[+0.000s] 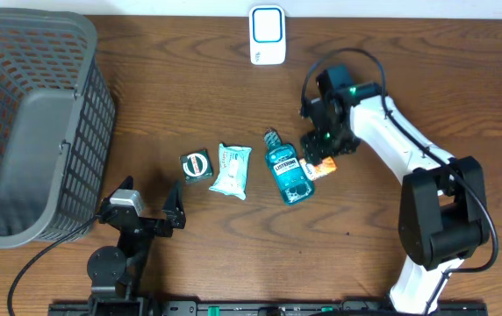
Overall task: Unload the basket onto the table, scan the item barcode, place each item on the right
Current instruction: 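Reach the right gripper to the orange tissue pack and grasp it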
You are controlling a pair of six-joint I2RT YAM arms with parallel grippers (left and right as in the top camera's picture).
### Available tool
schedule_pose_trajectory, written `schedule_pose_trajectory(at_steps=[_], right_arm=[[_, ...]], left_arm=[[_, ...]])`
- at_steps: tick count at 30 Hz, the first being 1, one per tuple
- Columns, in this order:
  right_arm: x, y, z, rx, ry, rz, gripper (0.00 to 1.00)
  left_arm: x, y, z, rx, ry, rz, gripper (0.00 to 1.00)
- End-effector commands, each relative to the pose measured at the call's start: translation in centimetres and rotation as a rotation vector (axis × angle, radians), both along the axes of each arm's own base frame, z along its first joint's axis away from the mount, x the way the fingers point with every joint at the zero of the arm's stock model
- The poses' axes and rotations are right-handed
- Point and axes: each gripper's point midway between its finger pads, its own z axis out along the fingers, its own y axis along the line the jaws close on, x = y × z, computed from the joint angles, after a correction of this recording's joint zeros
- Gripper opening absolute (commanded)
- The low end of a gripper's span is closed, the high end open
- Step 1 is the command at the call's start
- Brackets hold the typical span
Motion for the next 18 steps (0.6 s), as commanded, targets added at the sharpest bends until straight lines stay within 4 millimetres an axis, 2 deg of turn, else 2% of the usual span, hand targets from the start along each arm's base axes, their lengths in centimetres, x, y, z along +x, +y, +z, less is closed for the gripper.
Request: schedule_pose_trajectory(at_steps=[1,6,10,15,18], right_arm=[[-0.6,-0.2,-1.1,0.012,0.003,0.01,0.68],[-1.3,-0.7,-2.9,0.012,0.005,0.003,0.59],[-1.9,-1.3,-4.0,0.01,0.015,-0.01,0.41],[-2.1,-0.7,-3.8,0.052,0.03,-0.014,0.01],[-2.0,-0.6,-2.9,0.056,0.054,-0.08,0.01]], left_arm=[[-0.1,-0.1,-1.5,0.009,0.041,-0.009,0.98],[-0.1,-0.1,-1.5,0.009,0.041,-0.009,0.98],[-0.1,-0.1,-1.5,0.009,0.041,-0.009,0.98],[-0.1,-0.1,-1.5,0.009,0.041,-0.009,0.98],[-0.1,-0.1,-1.5,0.009,0.041,-0.009,0.98]])
